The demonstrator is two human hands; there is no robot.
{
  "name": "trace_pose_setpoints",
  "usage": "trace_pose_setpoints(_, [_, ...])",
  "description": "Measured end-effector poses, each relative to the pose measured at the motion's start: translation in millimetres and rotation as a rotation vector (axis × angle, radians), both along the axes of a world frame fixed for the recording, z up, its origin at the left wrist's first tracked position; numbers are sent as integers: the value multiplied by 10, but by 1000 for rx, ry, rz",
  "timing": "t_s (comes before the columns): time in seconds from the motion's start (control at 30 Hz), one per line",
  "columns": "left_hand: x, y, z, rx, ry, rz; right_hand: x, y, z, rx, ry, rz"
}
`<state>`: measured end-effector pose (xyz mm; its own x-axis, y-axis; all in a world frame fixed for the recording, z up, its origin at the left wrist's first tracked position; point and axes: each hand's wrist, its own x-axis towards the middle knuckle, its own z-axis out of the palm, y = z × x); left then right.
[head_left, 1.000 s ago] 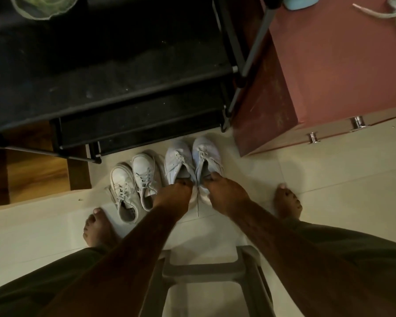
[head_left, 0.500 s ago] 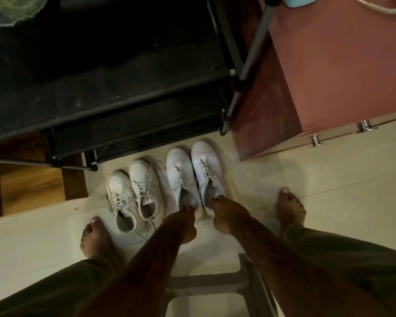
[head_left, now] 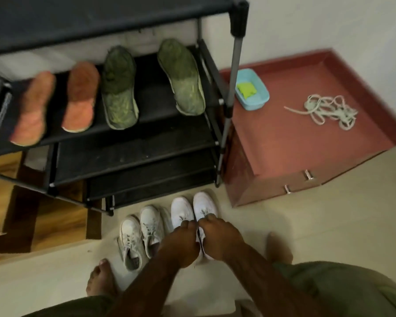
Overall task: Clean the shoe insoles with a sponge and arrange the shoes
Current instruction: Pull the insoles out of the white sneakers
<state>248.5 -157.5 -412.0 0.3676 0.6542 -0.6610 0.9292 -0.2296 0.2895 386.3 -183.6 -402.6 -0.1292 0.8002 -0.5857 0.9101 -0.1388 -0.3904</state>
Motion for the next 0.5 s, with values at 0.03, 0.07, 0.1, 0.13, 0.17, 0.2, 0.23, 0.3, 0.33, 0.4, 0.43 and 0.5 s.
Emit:
trace_pose_setpoints(0.03, [0, -17, 111, 21, 3, -12, 12, -5, 112, 0, -16, 14])
trace_pose_setpoints(0.07, [-21, -42, 246, 54, -1, -23, 17, -21, 256, 15, -27, 32])
trace_pose_setpoints(0.1, [-55, -73, 404, 80, 5, -38, 13, -52, 430, 18, -48, 37])
trace_pose_setpoints(0.13, [-102, -95, 525, 112, 7, -50, 7, -82, 565, 52, -62, 45])
trace_pose_setpoints(0.17, [-153, -111, 661, 142, 7, -40, -11, -110, 723, 88, -73, 46])
trace_pose_setpoints(0.2, [-196, -108, 759, 177, -8, -20, -22, -131, 825, 142, -71, 48])
trace_pose_setpoints(0.23, [-254, -109, 897, 219, -23, 3, -45, -146, 956, 189, -79, 49])
trace_pose_setpoints(0.3, [-367, -125, 1206, 298, -40, 23, -101, -154, 1211, 266, -84, 52])
trace_pose_setpoints(0.33, [-423, -129, 1356, 338, -48, 34, -139, -139, 1335, 305, -83, 59])
trace_pose_setpoints(0.4, [-528, -122, 1632, 406, -63, 64, -237, -90, 1608, 364, -88, 84])
trace_pose_setpoints(0.43, [-597, -122, 1779, 445, -70, 81, -307, -62, 1752, 400, -92, 99])
trace_pose_setpoints(0.5, [-747, -94, 2041, 521, -79, 109, -472, 23, 2015, 474, -92, 115])
